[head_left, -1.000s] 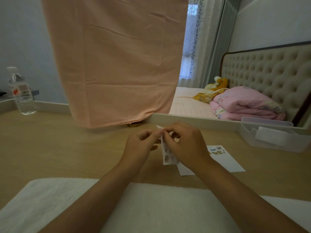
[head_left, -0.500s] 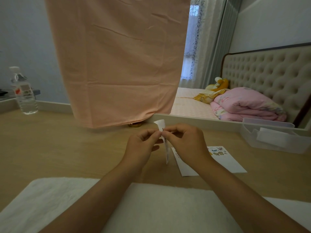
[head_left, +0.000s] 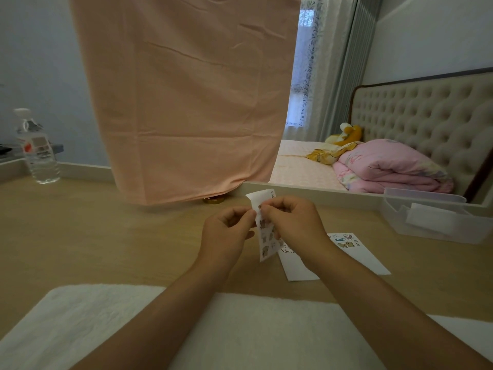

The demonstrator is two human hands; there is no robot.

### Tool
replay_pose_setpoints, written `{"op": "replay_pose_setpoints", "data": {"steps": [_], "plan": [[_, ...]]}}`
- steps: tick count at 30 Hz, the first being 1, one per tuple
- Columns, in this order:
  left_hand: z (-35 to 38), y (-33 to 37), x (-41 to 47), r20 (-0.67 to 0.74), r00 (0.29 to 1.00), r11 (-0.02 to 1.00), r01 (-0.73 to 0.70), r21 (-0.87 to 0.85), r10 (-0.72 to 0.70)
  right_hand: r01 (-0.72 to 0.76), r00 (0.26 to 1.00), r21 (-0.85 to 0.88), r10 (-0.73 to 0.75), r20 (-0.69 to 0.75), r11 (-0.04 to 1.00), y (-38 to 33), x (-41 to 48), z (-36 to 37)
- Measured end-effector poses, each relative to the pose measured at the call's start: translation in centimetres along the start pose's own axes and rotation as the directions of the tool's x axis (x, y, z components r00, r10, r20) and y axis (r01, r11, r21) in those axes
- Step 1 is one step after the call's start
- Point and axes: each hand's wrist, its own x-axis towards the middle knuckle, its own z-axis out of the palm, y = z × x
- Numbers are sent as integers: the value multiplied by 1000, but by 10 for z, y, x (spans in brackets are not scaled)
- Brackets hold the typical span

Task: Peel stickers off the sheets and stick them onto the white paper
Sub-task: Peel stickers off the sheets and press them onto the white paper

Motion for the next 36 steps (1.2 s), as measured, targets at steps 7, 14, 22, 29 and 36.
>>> {"op": "replay_pose_setpoints", "data": {"steps": [7,14,22,29,36], "plan": [[-6,1,3,-6,1000,1000,4,13,-4,286,958,-317,-273,85,904,6,-1,-4],[-9,6,3,50,996,996,-75,57,72,325,941,-290,-338,7,900,10,5,-7],[-9,13,-1,100,994,999,-40,-33,43,522,816,-500,-576,56,691,13,4,-9],[-11,14,1,83,993,985,-101,143,89,525,801,-610,-587,118,593,9,3,-10],[-15,16,2,119,984,956,-156,248,130,201,976,-278,-167,142,939,-1,8,-14]]}}
